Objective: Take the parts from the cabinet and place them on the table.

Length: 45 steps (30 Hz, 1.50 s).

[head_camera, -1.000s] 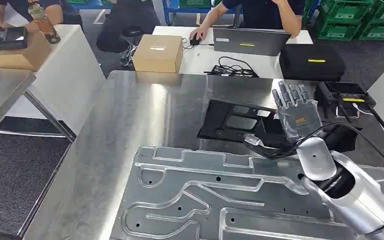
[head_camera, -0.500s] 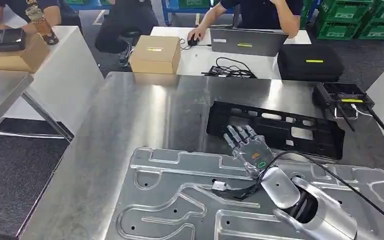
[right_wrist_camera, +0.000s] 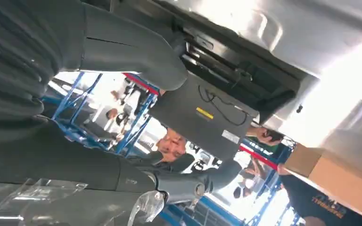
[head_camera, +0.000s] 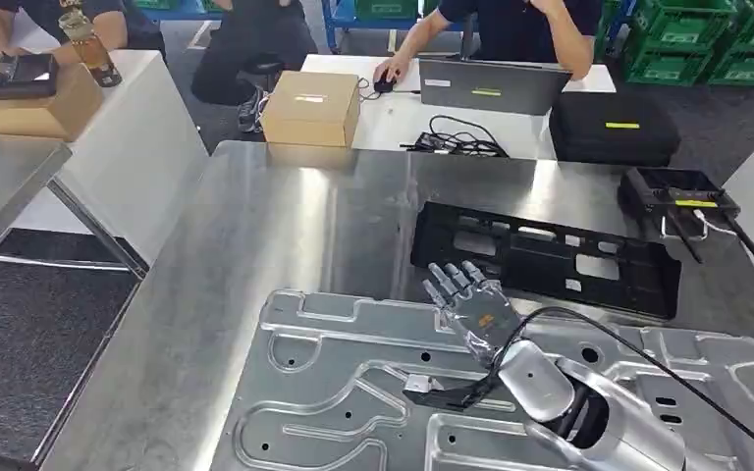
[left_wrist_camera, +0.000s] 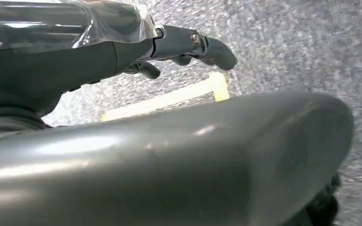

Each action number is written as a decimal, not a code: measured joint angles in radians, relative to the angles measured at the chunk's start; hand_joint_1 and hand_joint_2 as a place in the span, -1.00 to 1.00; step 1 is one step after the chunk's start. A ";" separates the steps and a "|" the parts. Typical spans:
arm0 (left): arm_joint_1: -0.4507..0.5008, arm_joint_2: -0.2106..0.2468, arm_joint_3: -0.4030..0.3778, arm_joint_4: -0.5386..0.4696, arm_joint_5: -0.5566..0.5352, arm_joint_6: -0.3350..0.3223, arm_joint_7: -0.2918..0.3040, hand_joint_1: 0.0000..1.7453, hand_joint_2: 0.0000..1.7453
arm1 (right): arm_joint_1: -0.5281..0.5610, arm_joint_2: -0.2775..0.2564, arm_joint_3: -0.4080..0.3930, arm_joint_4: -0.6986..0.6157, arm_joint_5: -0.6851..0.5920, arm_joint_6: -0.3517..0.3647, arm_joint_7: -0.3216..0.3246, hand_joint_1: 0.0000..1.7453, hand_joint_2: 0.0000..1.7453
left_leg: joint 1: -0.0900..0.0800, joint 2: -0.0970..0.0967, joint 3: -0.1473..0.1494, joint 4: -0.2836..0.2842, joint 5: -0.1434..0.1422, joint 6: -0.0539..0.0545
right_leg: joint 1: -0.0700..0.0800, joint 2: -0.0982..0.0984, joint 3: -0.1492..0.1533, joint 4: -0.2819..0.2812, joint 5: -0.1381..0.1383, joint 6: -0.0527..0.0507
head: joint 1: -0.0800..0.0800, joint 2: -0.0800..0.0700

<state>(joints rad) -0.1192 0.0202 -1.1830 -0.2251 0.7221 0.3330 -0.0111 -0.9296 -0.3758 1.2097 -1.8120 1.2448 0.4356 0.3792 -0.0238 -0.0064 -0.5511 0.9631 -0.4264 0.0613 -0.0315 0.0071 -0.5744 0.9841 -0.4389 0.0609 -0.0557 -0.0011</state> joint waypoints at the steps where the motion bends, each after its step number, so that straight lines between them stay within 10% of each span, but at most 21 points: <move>1: 0.000 0.000 0.000 0.000 0.000 0.002 0.000 -1.00 -1.00 | -0.001 0.006 0.001 0.000 0.002 0.000 0.000 -1.00 1.00 | 0.000 0.001 0.000 -0.001 0.003 -0.003 | 0.004 0.001 -0.001 0.001 0.002 -0.004 | 0.000 0.000; 4: 0.000 0.000 0.000 0.000 0.000 0.005 0.000 -1.00 -1.00 | -0.016 0.020 0.003 -0.001 0.005 -0.003 -0.002 -1.00 1.00 | 0.007 0.001 -0.021 0.046 -0.043 -0.020 | -0.002 -0.003 -0.009 -0.002 0.012 -0.022 | -0.001 0.000; 8: 0.001 -0.002 0.000 0.000 -0.001 0.005 -0.003 -1.00 -1.00 | -0.034 0.036 0.008 -0.005 0.010 -0.006 -0.004 -1.00 1.00 | 0.021 0.002 -0.136 0.343 -0.187 -0.040 | 0.000 -0.007 -0.029 -0.002 0.024 -0.032 | 0.000 0.000; 10: 0.001 -0.003 0.000 0.000 -0.001 0.006 -0.003 -1.00 -1.00 | -0.037 0.040 0.010 -0.005 0.010 -0.007 -0.004 -1.00 1.00 | 0.021 0.002 -0.089 0.275 -0.149 -0.035 | 0.001 -0.008 -0.035 -0.002 0.031 -0.031 | -0.001 0.000; 13: -0.005 -0.001 0.000 0.000 0.000 0.006 -0.003 -1.00 -1.00 | -0.056 0.048 0.010 -0.012 0.010 -0.011 -0.004 -1.00 1.00 | 0.007 0.001 0.078 -0.019 -0.067 0.004 | 0.001 -0.008 -0.043 -0.002 0.047 -0.026 | 0.000 0.000; 18: -0.009 -0.003 0.000 0.000 0.001 0.006 -0.003 -1.00 -1.00 | -0.060 0.054 0.013 -0.015 0.010 -0.013 -0.004 -1.00 1.00 | 0.001 0.003 0.062 -0.045 -0.015 0.016 | 0.003 -0.008 -0.045 -0.024 0.076 0.012 | -0.001 0.000; 22: -0.012 -0.006 0.000 0.000 0.000 0.005 -0.003 -1.00 -1.00 | -0.060 0.054 0.014 -0.015 0.007 -0.016 -0.003 -1.00 1.00 | 0.004 0.007 0.024 -0.054 0.029 0.029 | 0.004 -0.007 -0.123 0.212 -0.125 0.013 | 0.000 0.000; 24: -0.012 -0.008 0.000 0.000 0.001 0.005 -0.003 -1.00 -1.00 | -0.058 0.053 0.017 -0.015 0.005 -0.016 -0.003 -1.00 1.00 | 0.003 0.008 -0.001 -0.052 0.046 0.028 | 0.004 -0.007 -0.131 0.301 -0.141 0.017 | 0.000 0.000; 27: -0.012 -0.011 0.000 0.000 0.001 0.005 -0.003 -1.00 -1.00 | -0.059 0.053 0.018 -0.015 0.000 -0.016 -0.002 -1.00 1.00 | 0.006 0.007 -0.031 -0.043 0.065 0.021 | 0.002 -0.008 0.013 0.112 -0.050 0.019 | 0.000 0.000; 29: -0.013 -0.012 0.000 0.000 0.001 0.005 -0.002 -1.00 -1.00 | -0.065 0.054 0.018 -0.015 0.000 -0.016 -0.001 -1.00 1.00 | -0.002 0.006 -0.051 -0.021 0.069 0.013 | 0.006 -0.007 0.117 -0.050 -0.061 0.015 | 0.000 0.000; 33: -0.011 -0.013 0.000 0.000 0.005 0.006 0.001 -1.00 -1.00 | -0.064 0.055 0.017 -0.015 -0.004 -0.011 0.002 -1.00 1.00 | 0.000 0.004 -0.061 -0.017 0.093 -0.008 | 0.007 -0.005 0.092 -0.038 -0.043 -0.021 | -0.001 0.000; 34: -0.010 -0.013 0.000 0.000 0.006 0.006 0.002 -1.00 -1.00 | -0.069 0.055 0.018 -0.015 -0.010 -0.005 0.001 -1.00 1.00 | 0.006 0.003 -0.069 -0.005 0.072 -0.015 | 0.002 -0.008 0.082 -0.038 -0.031 -0.030 | -0.001 0.000; 37: -0.009 -0.016 0.000 0.000 0.009 0.006 0.002 -1.00 -1.00 | -0.071 0.056 0.018 -0.015 -0.013 0.004 0.002 -1.00 1.00 | 0.020 0.004 -0.142 0.207 -0.112 -0.042 | 0.001 -0.008 0.037 -0.037 0.003 -0.040 | -0.001 0.000; 39: -0.009 -0.018 0.000 0.000 0.012 0.006 0.002 -1.00 -1.00 | -0.071 0.056 0.019 -0.014 -0.022 0.008 0.002 -1.00 1.00 | 0.027 0.004 -0.163 0.327 -0.147 -0.049 | 0.001 -0.008 0.009 -0.036 0.023 -0.038 | -0.001 0.000; 41: -0.010 -0.020 0.000 0.000 0.011 0.006 0.002 -1.00 -1.00 | -0.071 0.056 0.023 -0.014 -0.028 0.011 0.003 -1.00 1.00 | 0.031 0.004 -0.116 0.295 -0.097 -0.049 | 0.001 -0.008 -0.013 -0.035 0.041 -0.033 | -0.001 0.000; 43: -0.013 -0.021 0.000 0.000 0.011 0.007 0.000 -1.00 -1.00 | -0.072 0.056 0.023 -0.013 -0.049 0.011 0.012 -1.00 1.00 | 0.032 0.004 0.024 0.093 -0.030 -0.040 | 0.001 -0.008 -0.035 -0.036 0.061 -0.025 | -0.001 0.000; 45: -0.019 -0.021 0.000 0.000 0.011 0.008 0.000 -1.00 -1.00 | -0.077 0.055 0.022 -0.013 -0.058 0.011 0.020 -1.00 1.00 | 0.022 0.002 0.112 -0.058 -0.064 -0.029 | 0.004 -0.008 -0.043 -0.035 0.076 -0.012 | 0.000 0.000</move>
<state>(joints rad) -0.1380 -0.0004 -1.1830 -0.2247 0.7332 0.3407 -0.0107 -1.0065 -0.3204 1.2314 -1.8246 1.1871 0.4463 0.3994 -0.0022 -0.0047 -0.4389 0.9047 -0.4901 0.0323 -0.0279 -0.0013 -0.6172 0.9490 -0.3632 0.0489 -0.0561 -0.0011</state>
